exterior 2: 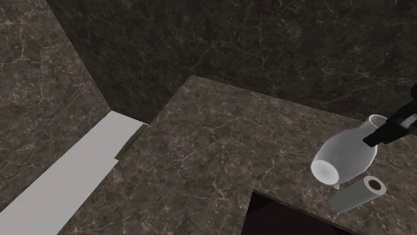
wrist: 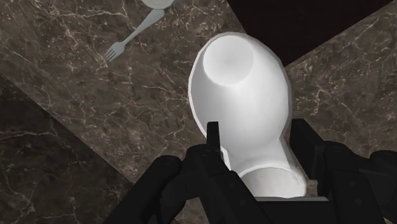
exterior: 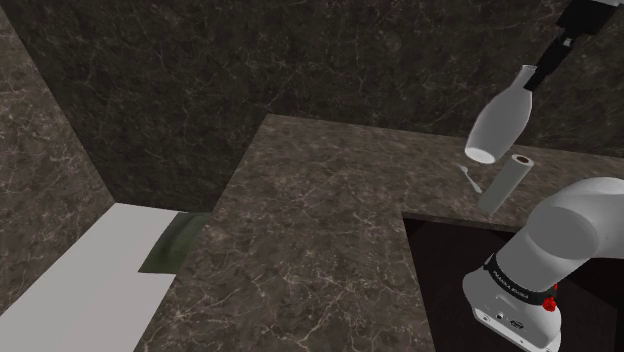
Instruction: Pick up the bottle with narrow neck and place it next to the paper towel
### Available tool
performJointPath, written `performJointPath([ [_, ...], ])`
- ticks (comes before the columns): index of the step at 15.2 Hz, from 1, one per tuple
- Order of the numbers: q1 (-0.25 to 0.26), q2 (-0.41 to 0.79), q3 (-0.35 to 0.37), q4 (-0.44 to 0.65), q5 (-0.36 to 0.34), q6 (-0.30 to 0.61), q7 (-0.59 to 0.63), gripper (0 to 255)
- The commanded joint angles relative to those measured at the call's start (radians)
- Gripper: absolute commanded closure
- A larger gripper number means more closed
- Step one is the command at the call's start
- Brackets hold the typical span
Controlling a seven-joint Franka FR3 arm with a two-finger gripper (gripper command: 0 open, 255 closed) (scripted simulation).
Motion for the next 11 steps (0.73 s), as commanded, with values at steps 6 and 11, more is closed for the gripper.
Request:
performJointPath([
  [6, -0.011, -0.039, -0.015, -0.116, -0.017, 0.078, 0.0, 255],
  [11, -0.02, -0.064, -0.027, -0.196, -0.031, 0.133, -0.001, 255],
])
